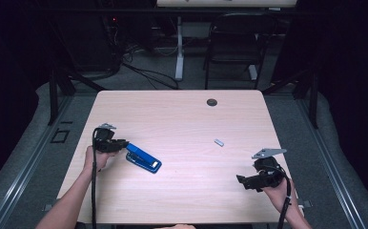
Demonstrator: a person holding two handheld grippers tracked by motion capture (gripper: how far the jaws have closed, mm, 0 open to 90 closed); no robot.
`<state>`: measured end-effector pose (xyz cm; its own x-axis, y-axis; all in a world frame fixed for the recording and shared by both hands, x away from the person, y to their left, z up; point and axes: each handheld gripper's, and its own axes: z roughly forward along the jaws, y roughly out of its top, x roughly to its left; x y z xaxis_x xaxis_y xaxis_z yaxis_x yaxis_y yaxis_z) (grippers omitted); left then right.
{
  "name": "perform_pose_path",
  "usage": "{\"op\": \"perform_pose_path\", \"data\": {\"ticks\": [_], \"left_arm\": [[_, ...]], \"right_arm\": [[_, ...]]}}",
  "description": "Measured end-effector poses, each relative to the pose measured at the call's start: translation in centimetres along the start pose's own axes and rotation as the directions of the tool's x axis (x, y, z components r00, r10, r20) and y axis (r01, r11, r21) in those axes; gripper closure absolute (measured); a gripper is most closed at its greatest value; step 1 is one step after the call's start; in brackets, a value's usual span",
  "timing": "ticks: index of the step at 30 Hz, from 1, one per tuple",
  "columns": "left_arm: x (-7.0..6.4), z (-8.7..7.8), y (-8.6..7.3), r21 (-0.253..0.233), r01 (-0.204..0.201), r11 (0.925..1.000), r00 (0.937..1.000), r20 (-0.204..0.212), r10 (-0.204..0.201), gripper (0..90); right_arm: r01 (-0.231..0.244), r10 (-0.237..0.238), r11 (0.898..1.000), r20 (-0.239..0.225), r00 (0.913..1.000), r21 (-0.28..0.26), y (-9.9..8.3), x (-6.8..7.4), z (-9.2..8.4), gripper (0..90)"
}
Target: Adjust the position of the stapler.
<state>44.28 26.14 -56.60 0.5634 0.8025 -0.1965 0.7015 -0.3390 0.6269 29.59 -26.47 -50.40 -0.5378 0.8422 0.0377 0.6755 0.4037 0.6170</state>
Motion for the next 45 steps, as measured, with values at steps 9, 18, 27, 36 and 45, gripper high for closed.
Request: {"op": "perform_pose_path", "data": {"ticks": [9,18,27,36,45], "left_arm": [[-0.2,0.1,-0.1,-0.007,-0.001,1.0,0.9973,0.074,0.001,82.3],[0.1,0.0,-0.4,-0.026,0.008,0.9996,0.993,0.118,-0.005,89.3],[-0.4,0.0,-0.4,-0.021,-0.01,0.9997,0.9949,0.1,0.012,89.9],[-1.5,0.4,-0.2,-0.011,-0.051,0.9986,0.9951,0.084,0.052,89.9],[-1.8,0.5,-0.1,-0.01,-0.054,0.9985,0.9939,0.096,0.054,90.0]], "right_arm": [[0.0,0.0,1.0,0.002,1.0,0.001,-0.2,0.0,-0.1,12.4],[0.014,-0.014,1.0,0.001,0.9999,0.014,-0.1,0.1,0.1,12.8],[0.024,-0.024,0.999,-0.002,0.9997,0.025,-0.1,0.2,0.3,13.1],[0.031,-0.031,0.999,-0.002,0.9995,0.036,-0.1,0.2,0.4,13.1],[0.029,-0.029,0.999,0.006,0.9996,0.045,-0.1,0.2,0.5,13.1]]}}
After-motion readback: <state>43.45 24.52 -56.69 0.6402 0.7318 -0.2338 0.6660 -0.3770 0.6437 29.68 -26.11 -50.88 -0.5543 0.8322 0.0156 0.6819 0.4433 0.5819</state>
